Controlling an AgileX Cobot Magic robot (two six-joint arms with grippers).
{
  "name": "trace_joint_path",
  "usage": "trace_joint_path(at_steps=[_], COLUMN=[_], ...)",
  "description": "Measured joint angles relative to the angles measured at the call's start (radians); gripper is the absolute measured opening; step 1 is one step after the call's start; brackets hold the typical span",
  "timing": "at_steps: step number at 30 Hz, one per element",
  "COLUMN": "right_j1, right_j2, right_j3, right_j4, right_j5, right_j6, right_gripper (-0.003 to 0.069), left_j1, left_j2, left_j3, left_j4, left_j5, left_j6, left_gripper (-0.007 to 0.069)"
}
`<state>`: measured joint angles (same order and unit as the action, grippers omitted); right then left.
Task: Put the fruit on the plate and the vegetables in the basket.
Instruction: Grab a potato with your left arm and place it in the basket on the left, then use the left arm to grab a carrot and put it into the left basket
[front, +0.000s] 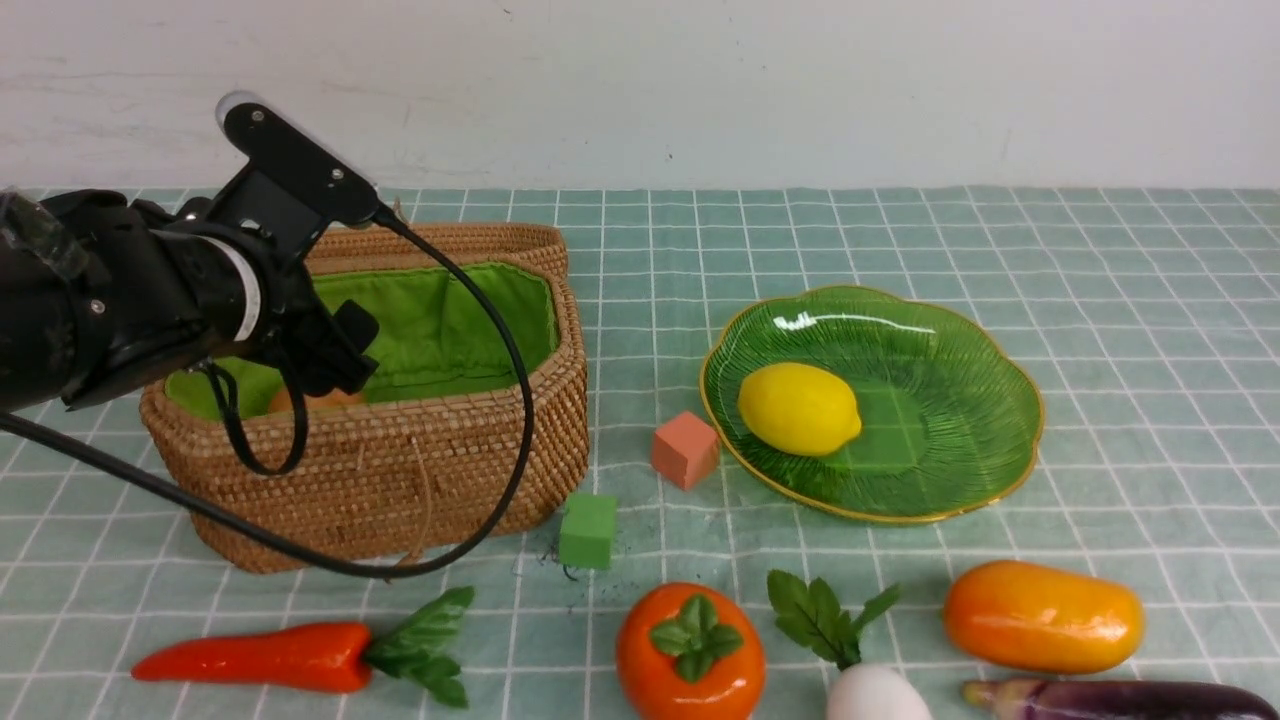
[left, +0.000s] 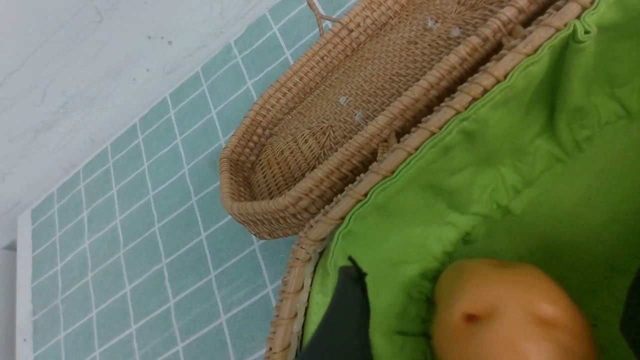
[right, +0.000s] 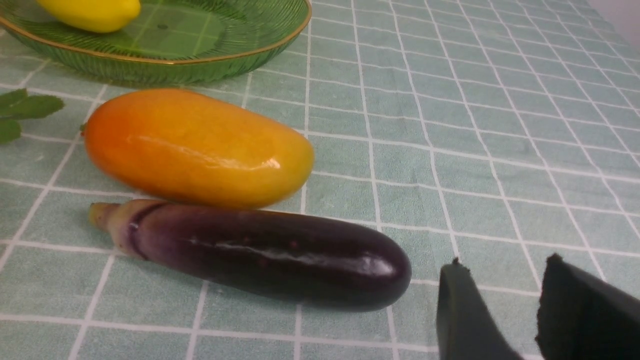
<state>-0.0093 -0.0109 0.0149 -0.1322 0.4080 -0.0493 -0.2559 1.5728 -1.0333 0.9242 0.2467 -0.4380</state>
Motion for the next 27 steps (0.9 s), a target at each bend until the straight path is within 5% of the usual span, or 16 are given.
trace_joint_path(at_steps=[13,19,23,27], right_j1=[0.0,0.0,0.0,0.0], right_j2=[0.0,0.0,0.0,0.0], right_j3=[0.0,0.0,0.0,0.0], right_j4=[0.0,0.0,0.0,0.0], right_j5=[0.0,0.0,0.0,0.0], right_j6=[0.0,0.0,0.0,0.0], right_gripper=[0.0242,0.0242,0.0242,0.0242], left_j1=[0.0,0.0,0.0,0.0], left_j2=[-0.056,-0.164,-0.23,-0.252], left_j3=[0.0,0.0,0.0,0.0], left_j4=[-0.042,-0.148,-0.247,-0.444], left_j5=[0.016,0.154,0.35,0.626], left_j6=[-0.001,0.014,0.121,0.367], left_gripper=[0.0613,0.0569,0.0556,0.055])
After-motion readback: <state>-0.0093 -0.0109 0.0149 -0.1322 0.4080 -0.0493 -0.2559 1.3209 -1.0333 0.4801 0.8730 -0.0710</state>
